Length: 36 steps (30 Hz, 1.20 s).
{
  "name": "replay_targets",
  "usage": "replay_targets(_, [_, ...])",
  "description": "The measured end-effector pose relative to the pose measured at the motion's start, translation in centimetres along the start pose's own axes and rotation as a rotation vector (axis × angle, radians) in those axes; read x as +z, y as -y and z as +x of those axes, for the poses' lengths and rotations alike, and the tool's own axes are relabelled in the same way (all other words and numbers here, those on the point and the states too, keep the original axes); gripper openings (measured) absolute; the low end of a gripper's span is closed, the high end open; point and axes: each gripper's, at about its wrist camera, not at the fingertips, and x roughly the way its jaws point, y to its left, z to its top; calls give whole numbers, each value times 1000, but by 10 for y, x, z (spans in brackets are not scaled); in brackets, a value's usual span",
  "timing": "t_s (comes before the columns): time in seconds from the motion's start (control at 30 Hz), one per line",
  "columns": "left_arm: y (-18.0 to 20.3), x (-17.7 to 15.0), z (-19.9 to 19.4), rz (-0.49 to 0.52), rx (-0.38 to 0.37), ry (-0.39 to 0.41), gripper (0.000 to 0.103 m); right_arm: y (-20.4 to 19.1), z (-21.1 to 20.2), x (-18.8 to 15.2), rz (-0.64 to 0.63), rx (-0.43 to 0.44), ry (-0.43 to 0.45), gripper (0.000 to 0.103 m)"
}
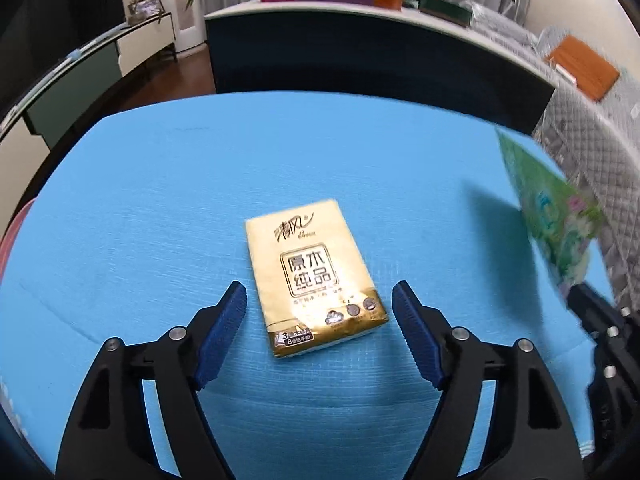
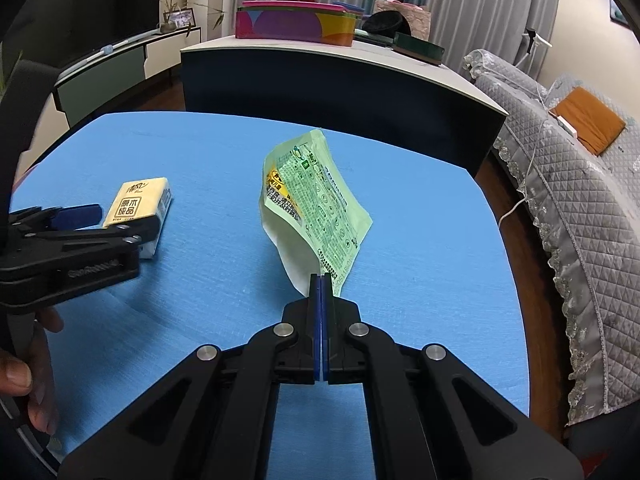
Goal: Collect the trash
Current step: 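Grasp the yellow tissue pack with the left tool while the right tool grasps the green wrapper, then carry the tissue pack and green wrapper over the pink bin with both tools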
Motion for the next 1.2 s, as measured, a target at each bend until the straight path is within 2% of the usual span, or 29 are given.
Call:
replay_targets(0.1, [-3,-1,3,-9,-2,-3,58,1,-1,-1,1,-3,-3,0])
replay_targets(0.17, [-5,-2,1,-4,-6,8,56,1,-2,-1,2,-5,-1,0])
replay_targets(0.63, [-35,-3,-29,-14,-22,91,53,-11,-15,10,-7,4,36,0])
replay_targets(1.2, [-87,-3,-108,-16,-3,257,53,-52,-69,32,-21,41,151,0])
